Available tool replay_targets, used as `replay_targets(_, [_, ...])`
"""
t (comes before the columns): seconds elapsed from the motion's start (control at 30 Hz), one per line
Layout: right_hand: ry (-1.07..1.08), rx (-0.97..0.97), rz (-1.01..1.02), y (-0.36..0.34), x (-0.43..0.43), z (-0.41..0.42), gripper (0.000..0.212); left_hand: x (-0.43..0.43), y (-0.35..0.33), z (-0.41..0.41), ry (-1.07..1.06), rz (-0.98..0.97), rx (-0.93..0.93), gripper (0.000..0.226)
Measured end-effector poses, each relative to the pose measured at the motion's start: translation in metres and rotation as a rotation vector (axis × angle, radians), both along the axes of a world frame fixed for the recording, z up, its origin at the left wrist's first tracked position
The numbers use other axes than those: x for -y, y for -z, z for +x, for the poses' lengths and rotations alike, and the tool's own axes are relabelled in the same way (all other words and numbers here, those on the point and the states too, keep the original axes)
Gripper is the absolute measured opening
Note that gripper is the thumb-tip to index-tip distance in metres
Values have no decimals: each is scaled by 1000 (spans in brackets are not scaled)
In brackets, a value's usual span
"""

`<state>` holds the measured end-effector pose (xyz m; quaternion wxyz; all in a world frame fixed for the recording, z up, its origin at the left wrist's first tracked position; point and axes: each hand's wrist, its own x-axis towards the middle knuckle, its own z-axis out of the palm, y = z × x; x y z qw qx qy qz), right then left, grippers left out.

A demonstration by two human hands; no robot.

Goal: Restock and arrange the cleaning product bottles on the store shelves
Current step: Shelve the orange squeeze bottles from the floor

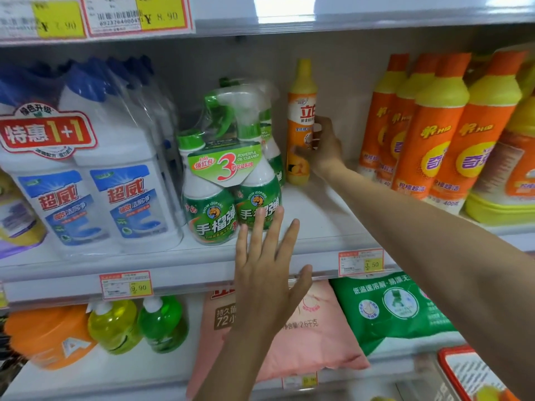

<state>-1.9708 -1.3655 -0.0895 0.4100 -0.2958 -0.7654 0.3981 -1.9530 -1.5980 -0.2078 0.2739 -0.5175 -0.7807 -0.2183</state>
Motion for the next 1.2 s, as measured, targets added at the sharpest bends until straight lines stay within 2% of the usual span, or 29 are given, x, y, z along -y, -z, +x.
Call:
replay_targets(0.17, [36,76,0,-2,6,4,88,4,-7,2,29,-7,28,64])
replay_targets(0.23, [34,90,17,-2,18,18,89,10,-9,4,85,55,56,60])
replay_targets(0.3, [-34,-3,98,-1,45,47,73,20,-7,11,188,184,42,50])
replay_targets(0.37, [-160,-122,228,4,80,93,47,36,6,23,322,268,30,35])
replay_targets(0.43, [-345,-108,285,18,114,146,24,53,30,37,469,168,177,26])
replay_targets(0.47, [-451,-24,274,30,127,171,17,62,43,43,523,38,341,25])
replay_targets(0.53, [-593,290,236,67,141,214,11,77,73,52,567,-280,690,29])
replay_targets(0.63, [-633,739,156,142,132,256,20,88,111,59,586,-527,772,51])
replay_targets(0.73, [-593,936,31,198,117,286,38,91,128,67,578,-654,862,56])
replay_targets(0.8, [-580,968,-22,219,113,298,47,91,136,74,566,-686,877,51])
replay_targets(0.87, [-592,948,-49,235,114,302,48,90,146,78,540,-673,890,52])
replay_targets(1.1, [-518,860,-69,268,118,296,61,88,176,84,468,-606,986,71])
replay_targets(1.2, [-515,827,-113,274,118,297,63,85,186,87,449,-554,1023,69])
